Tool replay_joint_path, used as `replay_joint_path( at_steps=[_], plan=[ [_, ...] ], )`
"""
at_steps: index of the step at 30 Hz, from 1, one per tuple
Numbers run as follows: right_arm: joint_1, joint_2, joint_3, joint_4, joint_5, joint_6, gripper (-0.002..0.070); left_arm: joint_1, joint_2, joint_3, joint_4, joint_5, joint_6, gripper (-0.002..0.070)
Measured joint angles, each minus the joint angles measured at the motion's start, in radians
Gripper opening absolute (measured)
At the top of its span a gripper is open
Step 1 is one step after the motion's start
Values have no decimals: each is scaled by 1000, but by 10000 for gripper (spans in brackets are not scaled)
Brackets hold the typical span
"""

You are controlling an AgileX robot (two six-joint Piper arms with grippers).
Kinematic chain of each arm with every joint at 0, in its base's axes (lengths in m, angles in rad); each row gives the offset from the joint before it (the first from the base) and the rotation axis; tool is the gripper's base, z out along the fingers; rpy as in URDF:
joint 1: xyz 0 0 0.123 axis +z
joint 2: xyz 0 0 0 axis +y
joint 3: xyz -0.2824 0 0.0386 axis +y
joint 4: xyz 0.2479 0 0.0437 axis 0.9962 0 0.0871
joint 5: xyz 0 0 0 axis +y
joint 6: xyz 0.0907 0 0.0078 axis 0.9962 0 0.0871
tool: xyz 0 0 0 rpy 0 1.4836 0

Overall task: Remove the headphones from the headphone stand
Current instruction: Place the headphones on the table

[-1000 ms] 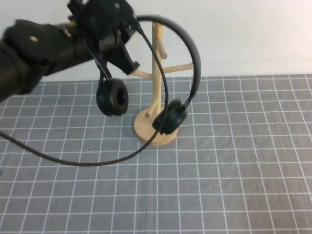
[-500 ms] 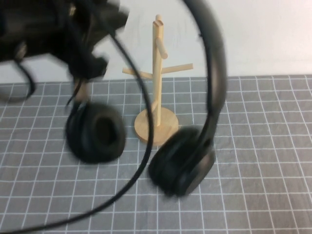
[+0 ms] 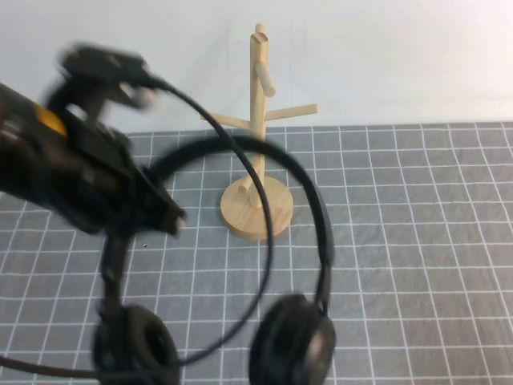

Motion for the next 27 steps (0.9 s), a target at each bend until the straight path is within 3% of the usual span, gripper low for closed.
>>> replay_joint_path(
  at_steps=[8,16,27],
  plan=[
    [0,0,0,0,0,0,-9,-118,162,202,2,-274,-12,55],
    [0,0,0,0,0,0,-9,-124,392,223,53,-441,-15,55],
    [0,0,0,0,0,0,-9,-124,576,215,152,-478,-28,55]
  ],
)
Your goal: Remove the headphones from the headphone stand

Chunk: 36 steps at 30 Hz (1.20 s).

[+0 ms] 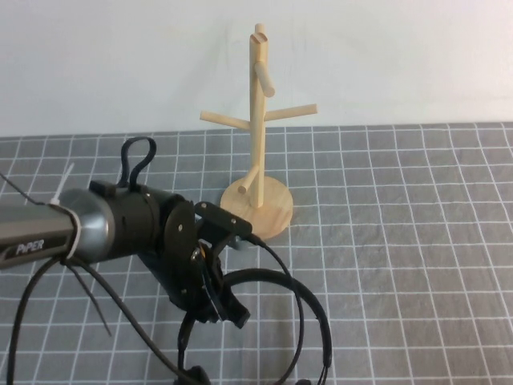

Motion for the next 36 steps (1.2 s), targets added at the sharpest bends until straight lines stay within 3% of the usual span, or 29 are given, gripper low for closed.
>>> replay_joint_path(
  at_steps=[3,10,16,19,23,25,36],
  plan=[
    [0,0,0,0,0,0,-9,0,1,-26,7,0,0,89],
    [0,0,0,0,0,0,-9,0,16,-76,7,-13,0,353],
    [0,0,0,0,0,0,-9,0,13,-148,9,85,-59,393],
    [0,0,0,0,0,0,-9,0,-22,-224,9,197,-76,341],
    [0,0,0,0,0,0,-9,0,-134,-264,9,253,-74,95],
    [0,0,0,0,0,0,-9,0,-218,-250,9,252,-74,39],
    [0,0,0,0,0,0,-9,0,-992,195,9,-23,-116,-1]
  ],
)
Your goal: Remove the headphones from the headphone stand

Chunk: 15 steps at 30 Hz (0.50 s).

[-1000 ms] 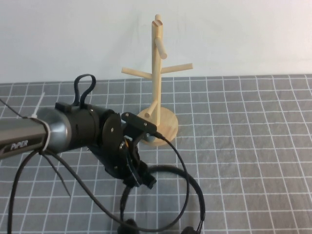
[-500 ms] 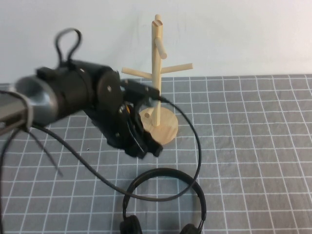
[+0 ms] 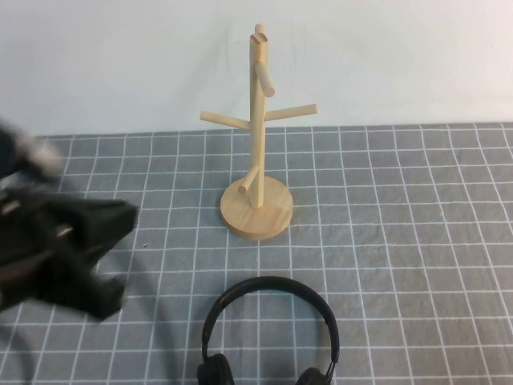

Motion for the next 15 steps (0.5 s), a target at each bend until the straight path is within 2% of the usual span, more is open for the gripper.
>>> replay_joint_path(
  at_steps=[7,15],
  plan=[
    [0,0,0,0,0,0,-9,0,-308,128,5,-12,-6,-2],
    [0,0,0,0,0,0,-9,0,-368,138,42,260,-6,-3]
  ],
)
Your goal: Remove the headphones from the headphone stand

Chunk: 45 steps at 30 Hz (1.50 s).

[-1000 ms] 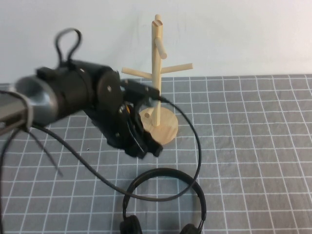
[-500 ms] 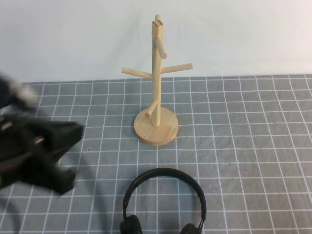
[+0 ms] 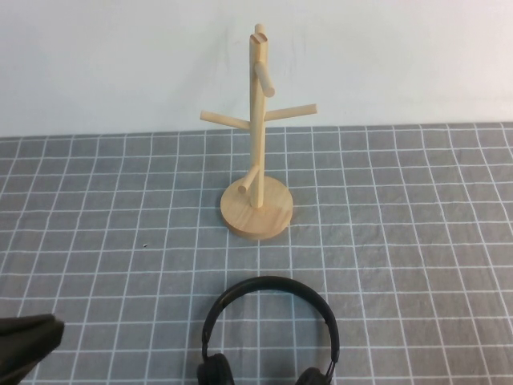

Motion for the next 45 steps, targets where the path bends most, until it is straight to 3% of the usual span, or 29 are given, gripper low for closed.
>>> replay_joint_path(
  at_steps=[4,11,18,21,24,27,30,33,41,45],
  plan=[
    [0,0,0,0,0,0,-9,0,0,0,15,32,-1,-3],
    [0,0,0,0,0,0,-9,0,0,32,58,-119,14,-3],
    [0,0,0,0,0,0,-9,8,-15,293,129,-530,-134,-3],
    [0,0,0,0,0,0,-9,69,-52,446,47,-755,-95,-3],
    [0,0,0,0,0,0,-9,180,-115,582,-9,-974,-75,-3],
    [0,0,0,0,0,0,-9,295,-205,674,-27,-1071,-71,-3],
    [0,0,0,0,0,0,-9,399,-313,713,-34,-1063,-73,-3],
    [0,0,0,0,0,0,-9,474,-413,718,-34,-942,-77,-3],
    [0,0,0,0,0,0,-9,502,-501,718,-25,-543,-82,-3],
    [0,0,0,0,0,0,-9,505,-502,716,-19,-494,-82,-3]
  ],
)
